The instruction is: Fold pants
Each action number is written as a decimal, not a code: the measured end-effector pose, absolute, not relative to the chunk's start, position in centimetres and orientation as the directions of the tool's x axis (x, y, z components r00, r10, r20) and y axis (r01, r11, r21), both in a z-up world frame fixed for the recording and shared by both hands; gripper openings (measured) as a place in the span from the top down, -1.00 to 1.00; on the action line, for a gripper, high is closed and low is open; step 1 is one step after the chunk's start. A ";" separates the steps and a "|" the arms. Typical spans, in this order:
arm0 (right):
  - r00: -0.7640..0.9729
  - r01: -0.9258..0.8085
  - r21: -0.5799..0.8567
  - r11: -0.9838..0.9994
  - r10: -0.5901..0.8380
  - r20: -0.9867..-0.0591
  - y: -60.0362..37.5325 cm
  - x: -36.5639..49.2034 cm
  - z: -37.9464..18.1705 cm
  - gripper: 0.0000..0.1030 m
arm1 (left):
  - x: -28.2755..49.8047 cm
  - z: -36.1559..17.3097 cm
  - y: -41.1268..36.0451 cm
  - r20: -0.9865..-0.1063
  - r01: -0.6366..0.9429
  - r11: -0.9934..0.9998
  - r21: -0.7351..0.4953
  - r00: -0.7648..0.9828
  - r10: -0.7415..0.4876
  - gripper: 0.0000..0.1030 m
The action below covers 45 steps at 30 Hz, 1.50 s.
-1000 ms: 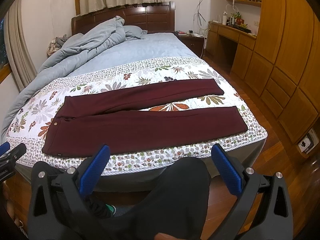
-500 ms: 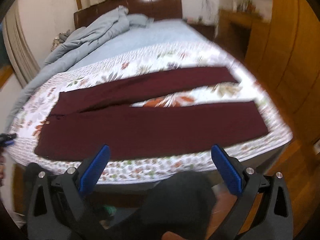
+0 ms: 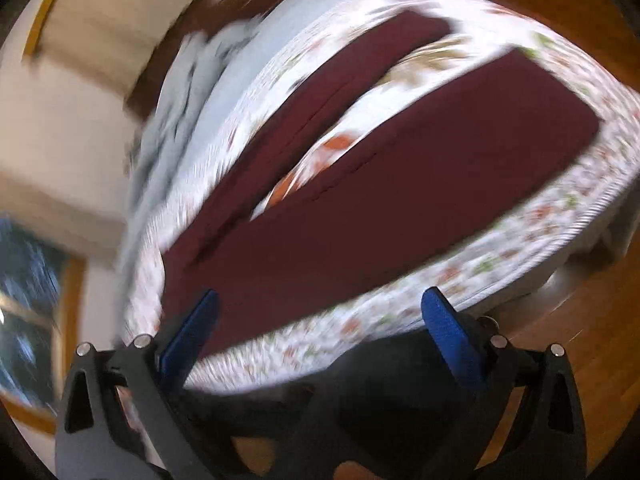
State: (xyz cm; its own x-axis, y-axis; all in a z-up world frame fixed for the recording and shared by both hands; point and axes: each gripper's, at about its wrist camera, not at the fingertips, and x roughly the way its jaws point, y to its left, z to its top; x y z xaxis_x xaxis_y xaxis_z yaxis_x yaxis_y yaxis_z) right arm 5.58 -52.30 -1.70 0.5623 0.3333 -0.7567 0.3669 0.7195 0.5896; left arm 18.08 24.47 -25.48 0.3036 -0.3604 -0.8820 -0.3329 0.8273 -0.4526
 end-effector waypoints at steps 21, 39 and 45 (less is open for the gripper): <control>0.639 0.586 0.625 0.516 0.179 -0.748 -67.1 7.9 -8.6 0.76 | 16.5 -23.3 23.1 -0.917 -0.441 0.830 -0.341 0.352 -0.189 0.54; 0.548 0.366 0.405 0.838 0.158 -0.821 -57.6 18.1 -4.3 -0.15 | 28.5 -13.6 20.5 -0.869 -0.189 0.951 -0.243 0.478 -0.127 -0.93; 0.515 0.352 0.419 0.837 0.201 -0.833 -57.1 24.2 -4.4 -0.26 | 43.6 -17.6 22.7 -0.908 -0.018 0.976 -0.215 0.371 -0.193 -0.93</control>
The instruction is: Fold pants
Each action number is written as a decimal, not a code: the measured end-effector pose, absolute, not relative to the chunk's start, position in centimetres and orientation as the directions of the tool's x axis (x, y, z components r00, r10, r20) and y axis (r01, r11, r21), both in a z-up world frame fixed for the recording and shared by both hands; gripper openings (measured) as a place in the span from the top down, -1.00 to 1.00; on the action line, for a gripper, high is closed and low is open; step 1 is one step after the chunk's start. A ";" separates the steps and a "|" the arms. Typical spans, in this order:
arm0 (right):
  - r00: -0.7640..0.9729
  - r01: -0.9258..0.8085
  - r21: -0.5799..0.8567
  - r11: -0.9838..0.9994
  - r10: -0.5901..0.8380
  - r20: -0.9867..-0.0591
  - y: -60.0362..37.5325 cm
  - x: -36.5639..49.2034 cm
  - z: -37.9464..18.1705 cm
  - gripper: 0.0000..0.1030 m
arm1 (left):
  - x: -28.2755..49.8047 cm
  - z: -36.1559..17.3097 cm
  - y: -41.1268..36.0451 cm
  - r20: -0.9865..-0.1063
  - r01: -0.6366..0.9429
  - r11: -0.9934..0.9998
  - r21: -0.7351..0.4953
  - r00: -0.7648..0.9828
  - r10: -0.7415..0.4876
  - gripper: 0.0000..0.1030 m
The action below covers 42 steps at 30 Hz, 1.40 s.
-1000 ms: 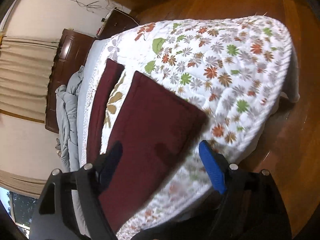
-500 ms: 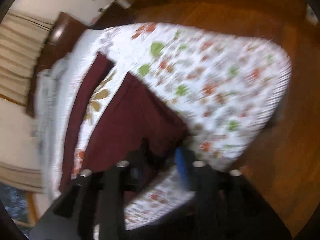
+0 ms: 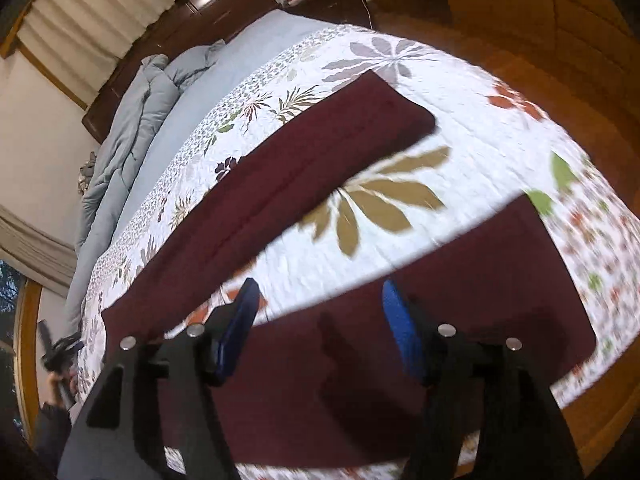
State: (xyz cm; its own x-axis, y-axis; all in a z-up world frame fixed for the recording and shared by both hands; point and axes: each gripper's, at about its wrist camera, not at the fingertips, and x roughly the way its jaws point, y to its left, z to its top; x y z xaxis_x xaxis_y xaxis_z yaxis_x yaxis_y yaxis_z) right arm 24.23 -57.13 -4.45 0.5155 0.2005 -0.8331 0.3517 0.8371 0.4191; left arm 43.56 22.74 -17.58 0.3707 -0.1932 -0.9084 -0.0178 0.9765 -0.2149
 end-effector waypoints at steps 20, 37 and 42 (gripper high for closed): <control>0.525 0.533 0.578 0.618 0.294 -0.799 -67.6 30.6 -9.3 -0.54 | 49.4 -26.3 24.6 -0.932 -0.129 0.959 -0.251 0.300 -0.204 -0.13; 0.450 0.516 0.381 0.767 0.136 -0.883 -70.2 29.7 -5.7 0.05 | 49.9 -26.0 24.5 -0.910 -0.137 0.942 -0.307 0.334 -0.247 -0.06; 0.475 0.386 0.508 0.770 0.307 -0.825 -72.7 35.2 -5.0 -0.25 | 49.8 -26.4 25.1 -0.873 -0.134 0.915 -0.380 0.379 -0.307 -0.27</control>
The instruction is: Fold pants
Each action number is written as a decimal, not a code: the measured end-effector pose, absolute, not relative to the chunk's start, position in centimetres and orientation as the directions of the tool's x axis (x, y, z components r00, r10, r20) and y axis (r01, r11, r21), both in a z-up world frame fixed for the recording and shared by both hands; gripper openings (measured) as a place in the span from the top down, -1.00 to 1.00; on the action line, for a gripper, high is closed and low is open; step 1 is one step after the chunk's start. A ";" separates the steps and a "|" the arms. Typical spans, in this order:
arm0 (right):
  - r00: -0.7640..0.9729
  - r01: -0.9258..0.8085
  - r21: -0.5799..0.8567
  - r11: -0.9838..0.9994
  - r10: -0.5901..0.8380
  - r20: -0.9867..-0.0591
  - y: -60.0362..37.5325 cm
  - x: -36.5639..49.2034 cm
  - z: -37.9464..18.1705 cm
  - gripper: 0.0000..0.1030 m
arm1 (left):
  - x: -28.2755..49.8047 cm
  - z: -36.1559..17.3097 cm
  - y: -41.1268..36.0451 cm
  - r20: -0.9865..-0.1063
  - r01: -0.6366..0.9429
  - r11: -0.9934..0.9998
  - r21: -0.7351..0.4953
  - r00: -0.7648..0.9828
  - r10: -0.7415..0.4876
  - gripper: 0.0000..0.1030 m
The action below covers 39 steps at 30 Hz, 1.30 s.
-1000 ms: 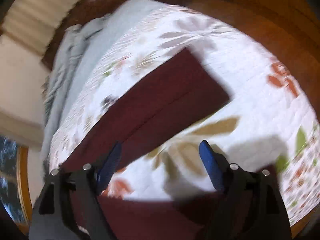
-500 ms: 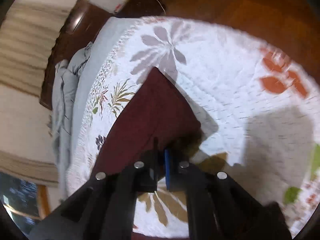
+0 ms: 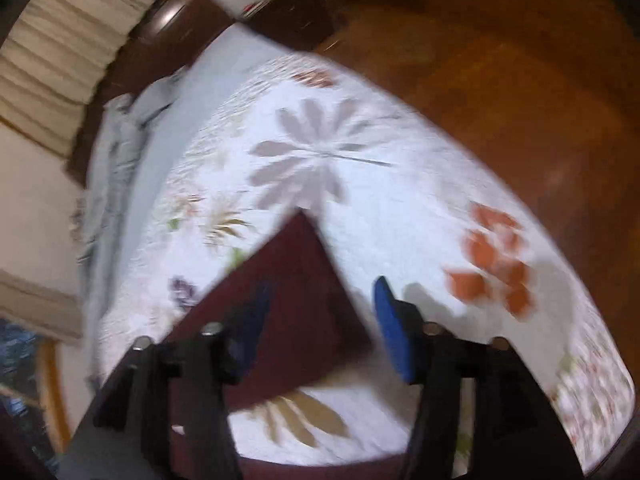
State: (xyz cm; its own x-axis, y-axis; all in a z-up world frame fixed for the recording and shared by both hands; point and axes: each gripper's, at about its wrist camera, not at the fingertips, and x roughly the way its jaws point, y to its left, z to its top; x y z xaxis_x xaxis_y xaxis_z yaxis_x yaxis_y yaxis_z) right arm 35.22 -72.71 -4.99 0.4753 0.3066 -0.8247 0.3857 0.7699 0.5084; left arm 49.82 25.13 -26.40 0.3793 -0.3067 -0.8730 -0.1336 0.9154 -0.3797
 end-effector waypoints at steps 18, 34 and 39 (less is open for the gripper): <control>0.291 0.090 0.523 0.847 0.480 -0.828 -69.4 43.5 -9.3 0.64 | 49.9 -25.1 23.2 -0.904 -0.081 0.959 -0.273 0.363 -0.227 0.58; 0.549 0.003 0.428 0.904 0.356 -0.756 -69.6 33.7 3.8 0.62 | 39.6 -12.1 24.2 -0.682 -0.019 0.904 -0.426 0.663 -0.308 0.71; 0.598 0.008 0.406 0.914 0.321 -0.734 -69.2 27.0 4.4 0.56 | 32.0 -10.5 25.3 -0.606 0.005 0.871 -0.492 0.716 -0.346 0.71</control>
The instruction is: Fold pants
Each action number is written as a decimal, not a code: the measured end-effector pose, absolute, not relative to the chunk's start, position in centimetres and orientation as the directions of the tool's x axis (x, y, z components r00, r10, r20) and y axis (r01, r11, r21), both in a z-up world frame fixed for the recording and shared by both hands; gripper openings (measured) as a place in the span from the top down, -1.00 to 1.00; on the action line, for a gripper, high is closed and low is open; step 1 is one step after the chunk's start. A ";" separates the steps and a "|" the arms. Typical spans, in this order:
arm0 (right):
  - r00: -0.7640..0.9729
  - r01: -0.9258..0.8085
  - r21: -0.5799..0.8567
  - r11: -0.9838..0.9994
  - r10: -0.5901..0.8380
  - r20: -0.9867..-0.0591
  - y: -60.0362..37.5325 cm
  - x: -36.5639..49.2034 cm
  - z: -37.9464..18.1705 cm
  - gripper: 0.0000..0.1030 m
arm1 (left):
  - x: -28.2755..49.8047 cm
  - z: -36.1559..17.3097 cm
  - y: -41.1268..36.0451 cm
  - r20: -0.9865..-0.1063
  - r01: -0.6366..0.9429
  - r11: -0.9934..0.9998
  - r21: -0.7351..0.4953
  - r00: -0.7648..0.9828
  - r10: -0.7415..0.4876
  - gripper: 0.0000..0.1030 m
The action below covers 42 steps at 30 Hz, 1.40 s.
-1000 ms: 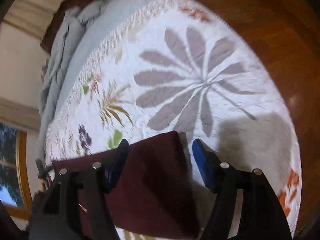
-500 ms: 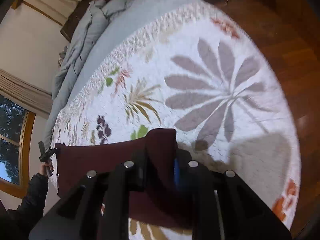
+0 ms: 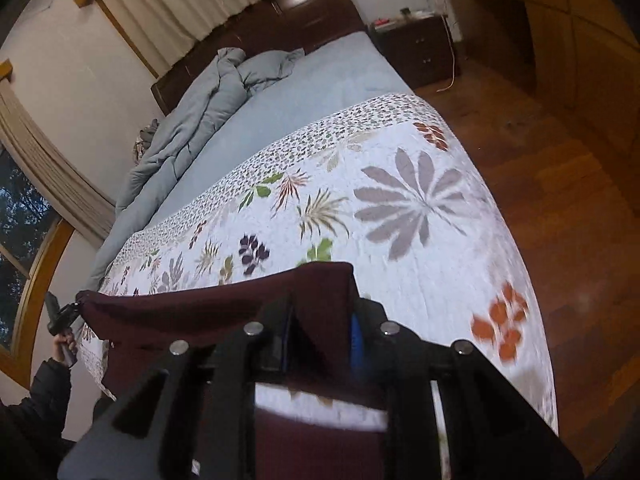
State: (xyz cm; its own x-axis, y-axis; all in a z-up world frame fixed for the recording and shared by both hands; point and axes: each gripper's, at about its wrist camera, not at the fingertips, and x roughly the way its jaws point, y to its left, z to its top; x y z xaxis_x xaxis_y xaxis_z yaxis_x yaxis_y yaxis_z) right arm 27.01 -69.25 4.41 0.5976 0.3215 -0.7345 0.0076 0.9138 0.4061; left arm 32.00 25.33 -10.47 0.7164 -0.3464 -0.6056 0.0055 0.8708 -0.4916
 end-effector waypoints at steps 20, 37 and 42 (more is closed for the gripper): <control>0.559 0.249 0.305 0.919 0.121 -0.820 -67.2 9.2 -3.2 -0.19 | 16.0 -21.7 25.1 -0.840 -0.127 0.940 -0.316 0.498 -0.215 -0.24; 0.714 0.447 0.763 0.467 0.328 -0.619 -65.2 6.1 -6.6 -0.29 | 10.7 -15.7 23.7 -0.657 -0.173 0.758 -0.629 0.641 -0.398 -0.73; 0.703 0.487 0.753 0.443 0.313 -0.639 -65.5 7.9 -7.5 -0.28 | 13.1 -18.1 23.0 -0.668 -0.251 0.695 -0.673 0.610 -0.427 -0.73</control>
State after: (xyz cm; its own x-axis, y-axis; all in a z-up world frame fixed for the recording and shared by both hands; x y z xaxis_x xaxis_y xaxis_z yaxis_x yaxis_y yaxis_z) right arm 7.92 -65.51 -7.48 0.7029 0.3128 -0.6388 0.4871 0.4428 0.7527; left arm 13.05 22.96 -18.14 0.6100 -0.4267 -0.6677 -0.2509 0.6953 -0.6735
